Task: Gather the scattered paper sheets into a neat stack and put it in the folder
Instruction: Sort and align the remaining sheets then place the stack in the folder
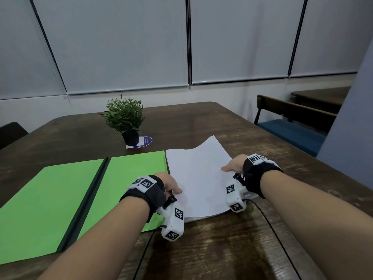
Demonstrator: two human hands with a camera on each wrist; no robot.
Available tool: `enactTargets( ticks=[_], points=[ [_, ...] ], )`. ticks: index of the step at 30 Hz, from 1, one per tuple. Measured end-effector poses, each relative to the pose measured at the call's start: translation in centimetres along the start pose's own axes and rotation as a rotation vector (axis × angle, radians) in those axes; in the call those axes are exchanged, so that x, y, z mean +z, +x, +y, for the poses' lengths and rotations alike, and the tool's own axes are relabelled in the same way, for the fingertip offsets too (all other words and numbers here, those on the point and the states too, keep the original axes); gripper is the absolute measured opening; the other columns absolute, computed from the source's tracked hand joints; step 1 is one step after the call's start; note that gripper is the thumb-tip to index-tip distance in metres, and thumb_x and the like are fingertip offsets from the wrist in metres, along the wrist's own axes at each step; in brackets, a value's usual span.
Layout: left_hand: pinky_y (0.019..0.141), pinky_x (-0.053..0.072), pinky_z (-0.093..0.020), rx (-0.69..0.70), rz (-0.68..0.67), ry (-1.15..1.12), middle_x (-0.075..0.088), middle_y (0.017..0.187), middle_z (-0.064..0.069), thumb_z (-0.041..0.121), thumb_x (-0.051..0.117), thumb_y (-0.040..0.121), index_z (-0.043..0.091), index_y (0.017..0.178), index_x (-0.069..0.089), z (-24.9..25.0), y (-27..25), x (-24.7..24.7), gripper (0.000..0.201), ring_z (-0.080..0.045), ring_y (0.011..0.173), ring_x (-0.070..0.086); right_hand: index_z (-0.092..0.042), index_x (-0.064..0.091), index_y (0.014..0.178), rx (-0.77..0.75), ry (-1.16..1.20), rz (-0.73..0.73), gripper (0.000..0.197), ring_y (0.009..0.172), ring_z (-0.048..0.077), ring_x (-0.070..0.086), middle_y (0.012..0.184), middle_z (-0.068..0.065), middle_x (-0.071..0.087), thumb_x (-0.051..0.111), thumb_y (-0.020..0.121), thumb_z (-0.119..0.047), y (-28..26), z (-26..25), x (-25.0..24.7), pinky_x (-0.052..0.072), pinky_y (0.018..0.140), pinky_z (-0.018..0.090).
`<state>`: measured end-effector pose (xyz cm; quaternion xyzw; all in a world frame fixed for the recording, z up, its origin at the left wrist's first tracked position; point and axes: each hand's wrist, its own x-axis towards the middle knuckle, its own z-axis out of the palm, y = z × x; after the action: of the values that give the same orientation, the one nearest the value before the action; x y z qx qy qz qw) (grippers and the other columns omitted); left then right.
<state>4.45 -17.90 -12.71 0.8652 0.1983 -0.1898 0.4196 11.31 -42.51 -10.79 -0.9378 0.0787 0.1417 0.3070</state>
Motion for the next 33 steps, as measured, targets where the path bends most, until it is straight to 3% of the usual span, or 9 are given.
enactTargets(
  ticks=[3, 5, 7, 9, 12, 16, 19, 28, 33],
  points=[
    [0.076, 0.053, -0.030, -0.020, -0.033, -0.197, 0.059, 0.072, -0.007, 0.009, 0.067, 0.086, 0.007, 0.075, 0.051, -0.3, 0.1, 0.5, 0.020, -0.020, 0.067, 0.056, -0.015, 0.063, 0.112, -0.132, 0.209, 0.000, 0.042, 0.093, 0.025, 0.067, 0.104, 0.004, 0.069, 0.078, 0.076, -0.031, -1.0, 0.0, -0.5, 0.052, 0.091, 0.037],
    [0.061, 0.052, -0.030, -0.045, -0.046, -0.348, 0.056, 0.063, -0.011, 0.020, 0.065, 0.090, 0.004, 0.076, 0.048, -0.1, -0.9, 0.7, 0.027, -0.023, 0.063, 0.051, -0.021, 0.063, 0.105, -0.255, 0.356, 0.020, 0.030, 0.087, 0.022, 0.069, 0.097, 0.000, 0.071, 0.077, 0.078, -0.018, -2.3, 0.2, -1.1, 0.055, 0.087, 0.037],
    [0.055, 0.049, -0.031, -0.043, -0.030, -0.465, 0.054, 0.082, -0.014, 0.040, 0.069, 0.084, 0.003, 0.090, 0.048, 0.0, -1.3, 0.6, 0.043, -0.026, 0.072, 0.053, -0.027, 0.062, 0.100, -0.355, 0.450, -0.003, 0.029, 0.089, 0.024, 0.071, 0.098, 0.002, 0.073, 0.075, 0.079, -0.012, -3.2, 0.4, -1.7, 0.055, 0.088, 0.044],
    [0.079, 0.052, -0.038, 0.025, -0.057, -0.540, 0.054, 0.116, -0.012, 0.061, 0.070, 0.073, 0.005, 0.112, 0.051, 0.1, -1.2, -0.1, 0.071, -0.028, 0.104, 0.056, -0.030, 0.062, 0.105, -0.434, 0.530, -0.057, 0.035, 0.093, 0.027, 0.071, 0.104, 0.003, 0.073, 0.076, 0.077, -0.014, -4.2, 0.4, -2.4, 0.054, 0.089, 0.050],
    [0.111, 0.030, -0.048, 0.183, -0.088, -0.683, 0.037, 0.147, 0.005, 0.071, 0.073, 0.062, 0.025, 0.139, 0.044, 0.0, -1.4, -1.5, 0.094, -0.024, 0.137, 0.036, -0.026, 0.061, 0.109, -0.531, 0.624, -0.119, 0.036, 0.096, 0.031, 0.069, 0.108, 0.009, 0.072, 0.073, 0.080, -0.007, -5.5, -0.7, -3.0, 0.053, 0.089, 0.051],
    [0.089, 0.052, -0.040, 0.507, 0.204, -0.955, 0.063, 0.126, -0.009, 0.018, 0.072, 0.084, 0.010, 0.131, 0.049, 0.0, -3.4, -4.3, 0.054, -0.025, 0.110, 0.063, -0.021, 0.057, 0.106, -0.634, 0.755, -0.089, 0.031, 0.093, 0.031, 0.066, 0.111, 0.014, 0.067, 0.063, 0.087, 0.003, -7.3, -4.3, -2.7, 0.052, 0.089, 0.049],
    [0.094, 0.050, -0.040, 0.728, 0.493, -0.931, 0.063, 0.121, -0.007, 0.006, 0.067, 0.086, 0.014, 0.123, 0.046, 0.5, -5.5, -7.8, 0.043, -0.022, 0.108, 0.063, -0.023, 0.053, 0.107, -0.699, 0.789, -0.024, 0.031, 0.100, 0.034, 0.065, 0.116, 0.017, 0.065, 0.064, 0.087, -0.002, -8.0, -8.2, -1.0, 0.052, 0.090, 0.052],
    [0.086, 0.046, -0.013, 0.942, 0.914, -0.632, 0.063, 0.115, 0.001, 0.024, 0.068, 0.087, 0.019, 0.120, 0.050, -3.8, -7.7, -14.0, 0.038, -0.003, 0.103, 0.062, -0.022, 0.033, 0.118, -0.779, 0.891, 0.002, 0.046, 0.096, 0.011, 0.060, 0.102, -0.010, 0.060, 0.063, 0.089, -0.002, -8.7, -16.4, 8.3, 0.046, 0.097, 0.031],
    [0.110, 0.036, -0.034, 0.861, 0.920, -0.593, 0.050, 0.140, -0.001, 0.058, 0.055, 0.083, 0.020, 0.145, 0.032, -7.0, -7.1, -16.3, 0.077, -0.013, 0.128, 0.048, -0.022, 0.032, 0.121, -0.731, 0.889, -0.091, 0.062, 0.103, 0.012, 0.060, 0.116, -0.002, 0.059, 0.077, 0.080, -0.014, -8.8, -17.4, 9.5, 0.047, 0.096, 0.031]
  ],
)
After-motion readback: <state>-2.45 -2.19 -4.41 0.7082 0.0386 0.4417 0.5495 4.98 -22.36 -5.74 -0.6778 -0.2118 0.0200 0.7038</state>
